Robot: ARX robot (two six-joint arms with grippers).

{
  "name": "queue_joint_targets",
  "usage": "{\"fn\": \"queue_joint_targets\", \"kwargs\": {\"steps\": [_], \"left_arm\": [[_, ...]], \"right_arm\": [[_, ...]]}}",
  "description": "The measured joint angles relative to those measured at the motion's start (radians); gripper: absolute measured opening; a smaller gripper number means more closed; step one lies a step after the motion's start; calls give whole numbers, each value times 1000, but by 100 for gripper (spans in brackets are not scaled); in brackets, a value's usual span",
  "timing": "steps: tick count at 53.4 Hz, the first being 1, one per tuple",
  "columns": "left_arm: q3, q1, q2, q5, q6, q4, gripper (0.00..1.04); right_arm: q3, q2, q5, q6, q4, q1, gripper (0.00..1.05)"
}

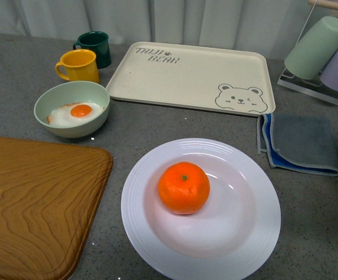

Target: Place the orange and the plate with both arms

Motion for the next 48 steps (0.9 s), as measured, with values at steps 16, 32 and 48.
{"fn": "queue_joint_targets", "kwargs": {"steps": [16,32,48], "left_arm": [[0,0,0,0,0,0,98],[0,0,0,0,0,0,98],[0,0,0,0,0,0,98]], "right_arm": [[109,302,-307,210,-39,-44,95],[218,536,-347,199,-121,-27,95],[270,678,-381,216,-66,-8,95]]}}
